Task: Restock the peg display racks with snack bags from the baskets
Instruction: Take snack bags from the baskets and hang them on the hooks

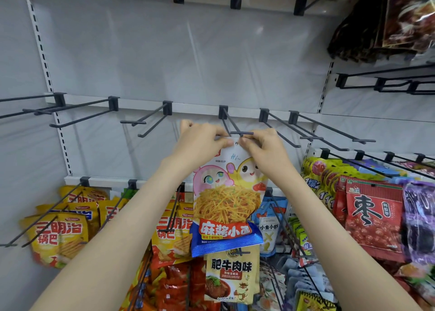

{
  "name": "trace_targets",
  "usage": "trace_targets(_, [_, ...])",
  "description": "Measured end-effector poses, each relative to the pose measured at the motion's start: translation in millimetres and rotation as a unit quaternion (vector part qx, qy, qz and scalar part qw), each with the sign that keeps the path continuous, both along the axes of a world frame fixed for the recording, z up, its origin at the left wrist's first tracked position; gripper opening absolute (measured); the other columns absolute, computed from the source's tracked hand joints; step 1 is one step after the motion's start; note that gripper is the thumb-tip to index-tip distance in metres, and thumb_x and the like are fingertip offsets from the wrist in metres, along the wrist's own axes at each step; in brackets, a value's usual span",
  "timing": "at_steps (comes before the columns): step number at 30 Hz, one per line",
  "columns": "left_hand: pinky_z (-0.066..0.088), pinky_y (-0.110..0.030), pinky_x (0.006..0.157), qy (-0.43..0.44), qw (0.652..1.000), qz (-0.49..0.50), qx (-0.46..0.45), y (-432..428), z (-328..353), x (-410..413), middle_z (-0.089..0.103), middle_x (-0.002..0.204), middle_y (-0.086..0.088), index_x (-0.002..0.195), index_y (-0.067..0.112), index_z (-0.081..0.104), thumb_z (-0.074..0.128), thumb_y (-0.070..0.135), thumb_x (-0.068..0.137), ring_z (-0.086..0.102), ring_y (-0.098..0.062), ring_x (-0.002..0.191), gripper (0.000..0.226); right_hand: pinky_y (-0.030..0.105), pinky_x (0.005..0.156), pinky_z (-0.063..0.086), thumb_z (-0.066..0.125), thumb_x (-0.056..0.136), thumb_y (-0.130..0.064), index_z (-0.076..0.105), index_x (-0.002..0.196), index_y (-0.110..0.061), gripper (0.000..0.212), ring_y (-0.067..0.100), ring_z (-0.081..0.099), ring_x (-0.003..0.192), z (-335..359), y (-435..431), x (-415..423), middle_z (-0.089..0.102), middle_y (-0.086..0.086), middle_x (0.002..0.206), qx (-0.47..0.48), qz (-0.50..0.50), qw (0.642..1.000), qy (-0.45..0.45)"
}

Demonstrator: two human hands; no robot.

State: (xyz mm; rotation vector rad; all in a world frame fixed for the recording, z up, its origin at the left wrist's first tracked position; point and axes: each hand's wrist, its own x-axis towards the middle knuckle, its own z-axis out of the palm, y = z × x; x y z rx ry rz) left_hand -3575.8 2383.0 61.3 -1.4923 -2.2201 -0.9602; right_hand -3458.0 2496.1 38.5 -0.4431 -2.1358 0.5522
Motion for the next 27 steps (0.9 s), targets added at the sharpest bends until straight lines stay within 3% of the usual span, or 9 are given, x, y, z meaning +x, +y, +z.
trace_targets(2, [0.02, -0.03, 0.082, -0.017, 1.0, 0.001, 0.009, 0, 0, 0, 0.047, 0.054, 0.012, 0.086, 0.034, 0.059, 0.055, 0.045, 0.093, 0.015, 0.015, 0.069, 0.014, 0.048, 0.093, 0.035, 0.058, 0.093, -0.019, 0.06, 0.075, -0.008, 0.022, 0.018, 0.038, 0.094, 1, 0, -2, 0.049, -0.009, 0.068, 0.015, -0.009, 1.0, 0.005])
trace_targets(4, [0.02, -0.031, 0.079, -0.031, 0.999, 0.001, 0.02, 1, -2, -2, 0.049, 0.056, 0.012, 0.086, 0.029, 0.064, 0.055, 0.045, 0.093, 0.013, 0.021, 0.066, 0.02, 0.041, 0.093, 0.031, 0.058, 0.093, -0.018, 0.067, 0.083, -0.014, 0.014, 0.015, 0.035, 0.095, 2, -2, -3, 0.045, -0.015, 0.069, 0.038, -0.024, 0.999, 0.007])
trace_targets(7, [0.02, -0.032, 0.078, -0.051, 0.998, 0.003, 0.027, 4, -5, -4, 0.051, 0.061, 0.01, 0.09, 0.025, 0.068, 0.056, 0.045, 0.092, 0.019, 0.016, 0.068, 0.024, 0.026, 0.08, 0.015, 0.056, 0.095, -0.021, 0.07, 0.095, -0.017, 0.014, 0.008, 0.032, 0.095, 2, -3, -5, 0.042, -0.02, 0.071, 0.066, -0.061, 0.996, -0.001])
trace_targets(11, [0.012, -0.033, 0.069, -0.046, 0.999, 0.01, 0.025, 10, -7, -9, 0.053, 0.059, 0.01, 0.083, 0.031, 0.064, 0.055, 0.047, 0.092, 0.033, 0.01, 0.071, 0.02, 0.027, 0.075, 0.01, 0.052, 0.097, -0.024, 0.068, 0.091, -0.019, 0.017, 0.008, 0.031, 0.095, -2, 0, -10, 0.041, -0.02, 0.069, 0.081, -0.1, 0.992, -0.008])
trace_targets(14, [0.015, -0.033, 0.075, -0.027, 0.999, 0.032, 0.028, 17, -13, -14, 0.055, 0.058, 0.011, 0.083, 0.034, 0.062, 0.053, 0.047, 0.093, 0.044, 0.0, 0.078, 0.019, 0.029, 0.075, 0.011, 0.049, 0.098, -0.027, 0.067, 0.089, -0.021, 0.02, 0.014, 0.036, 0.099, -8, 7, -21, 0.039, -0.017, 0.068, 0.092, -0.132, 0.987, -0.028])
trace_targets(18, [0.017, -0.037, 0.089, 0.13, 0.98, 0.109, 0.103, 39, -35, -24, 0.065, 0.099, 0.005, 0.104, 0.025, 0.065, 0.059, 0.035, 0.09, 0.051, -0.019, 0.108, 0.018, 0.031, 0.073, 0.01, 0.049, 0.096, -0.022, 0.064, 0.088, -0.022, 0.018, 0.019, 0.04, 0.106, -12, 20, -39, 0.047, -0.013, 0.08, 0.1, -0.17, 0.98, -0.029])
trace_targets(22, [0.024, -0.04, 0.093, 0.209, 0.958, 0.112, 0.16, 54, -67, -32, 0.052, 0.134, -0.017, 0.126, 0.007, 0.049, 0.07, 0.018, 0.07, 0.04, -0.028, 0.12, 0.061, 0.033, 0.084, 0.015, 0.061, 0.09, -0.024, 0.064, 0.096, -0.019, 0.009, 0.02, 0.039, 0.109, -18, 37, -58, 0.056, -0.005, 0.095, 0.106, -0.228, 0.968, 0.007])
trace_targets(25, [0.018, -0.047, 0.108, 0.241, 0.96, 0.08, 0.12, 60, -100, -44, 0.036, 0.148, -0.022, 0.139, 0.009, 0.034, 0.063, 0.027, 0.078, 0.025, -0.031, 0.137, 0.07, 0.036, 0.088, 0.02, 0.076, 0.074, -0.018, 0.056, 0.106, -0.011, 0.038, 0.02, 0.036, 0.106, -40, 46, -67, 0.058, 0.01, 0.108, 0.171, -0.253, 0.949, 0.082])
trace_targets(27, [0.006, -0.05, 0.114, 0.26, 0.96, 0.083, 0.065, 65, -116, -56, 0.023, 0.155, -0.02, 0.148, 0.012, 0.024, 0.056, 0.034, 0.085, 0.014, -0.033, 0.144, 0.074, 0.039, 0.092, 0.022, 0.077, 0.071, -0.019, 0.05, 0.115, -0.01, 0.052, 0.023, 0.035, 0.115, -62, 53, -71, 0.054, 0.014, 0.122, 0.199, -0.235, 0.949, 0.067])
